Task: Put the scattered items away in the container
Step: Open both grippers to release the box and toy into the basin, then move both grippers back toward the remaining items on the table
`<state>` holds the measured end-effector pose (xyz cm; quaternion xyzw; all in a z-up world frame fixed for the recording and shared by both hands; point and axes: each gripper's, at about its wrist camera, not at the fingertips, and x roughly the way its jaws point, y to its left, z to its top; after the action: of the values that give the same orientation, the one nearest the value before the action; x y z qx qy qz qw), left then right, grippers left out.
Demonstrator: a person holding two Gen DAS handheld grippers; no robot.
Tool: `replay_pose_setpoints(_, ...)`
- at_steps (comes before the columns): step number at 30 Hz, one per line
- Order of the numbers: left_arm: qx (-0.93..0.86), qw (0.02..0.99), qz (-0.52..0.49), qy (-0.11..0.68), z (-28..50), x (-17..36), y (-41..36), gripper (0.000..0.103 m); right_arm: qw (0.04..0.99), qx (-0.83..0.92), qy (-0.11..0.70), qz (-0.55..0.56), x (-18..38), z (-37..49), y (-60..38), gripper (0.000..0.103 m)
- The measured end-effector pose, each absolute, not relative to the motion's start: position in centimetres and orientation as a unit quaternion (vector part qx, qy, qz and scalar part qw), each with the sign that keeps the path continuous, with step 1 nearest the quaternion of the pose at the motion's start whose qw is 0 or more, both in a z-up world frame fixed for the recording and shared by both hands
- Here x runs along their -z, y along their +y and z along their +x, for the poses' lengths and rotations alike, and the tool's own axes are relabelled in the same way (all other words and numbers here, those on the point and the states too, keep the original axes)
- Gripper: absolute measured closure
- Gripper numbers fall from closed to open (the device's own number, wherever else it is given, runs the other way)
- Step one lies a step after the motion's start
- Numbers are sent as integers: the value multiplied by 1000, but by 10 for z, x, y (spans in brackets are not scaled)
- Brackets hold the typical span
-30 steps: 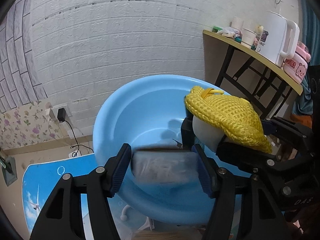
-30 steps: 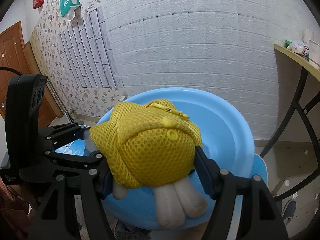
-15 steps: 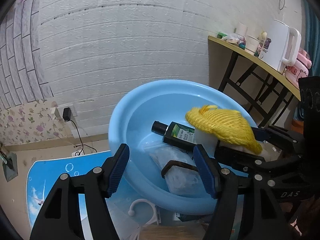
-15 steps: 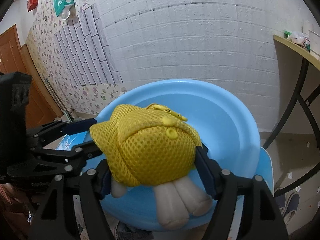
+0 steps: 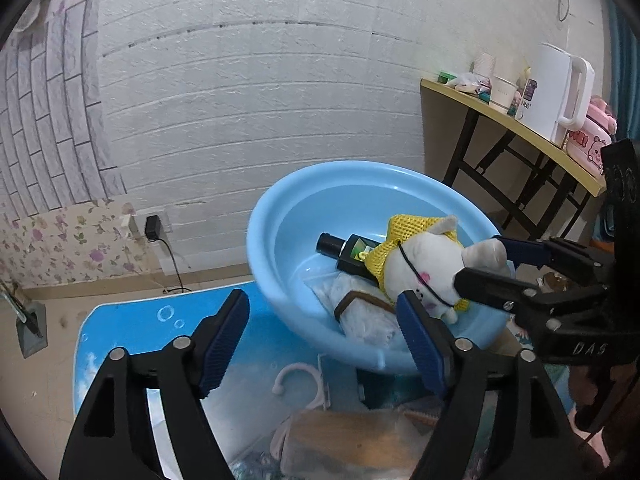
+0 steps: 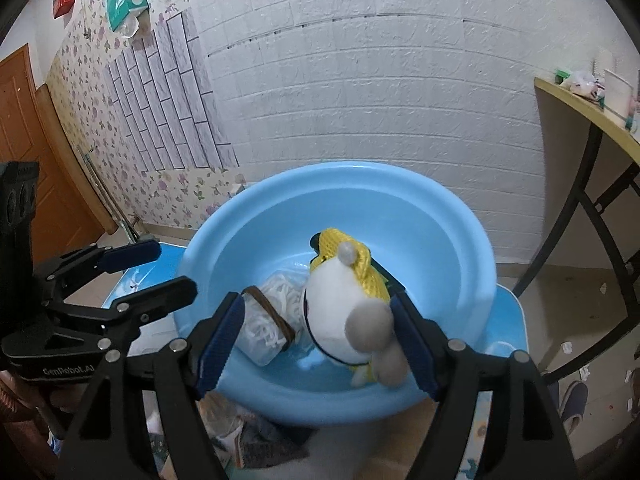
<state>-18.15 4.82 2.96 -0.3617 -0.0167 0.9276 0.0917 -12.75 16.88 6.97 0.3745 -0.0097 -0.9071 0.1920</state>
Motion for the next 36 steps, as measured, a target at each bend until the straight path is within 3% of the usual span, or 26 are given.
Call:
replay_pose_setpoints(5,-931,80,-357,-19,-158,-31,41,26,185,910,-7,370,-76,-106,176,28)
replay_pose_setpoints(11,-917,73,-384,-80,-139,-17,18,26,174,910,-10,375,-73,-80,186,28)
replay_pose_setpoints(36,-905,-24,-415,-88,-82,39,-36,25,146,906,-22,397,-49,-39,209,28)
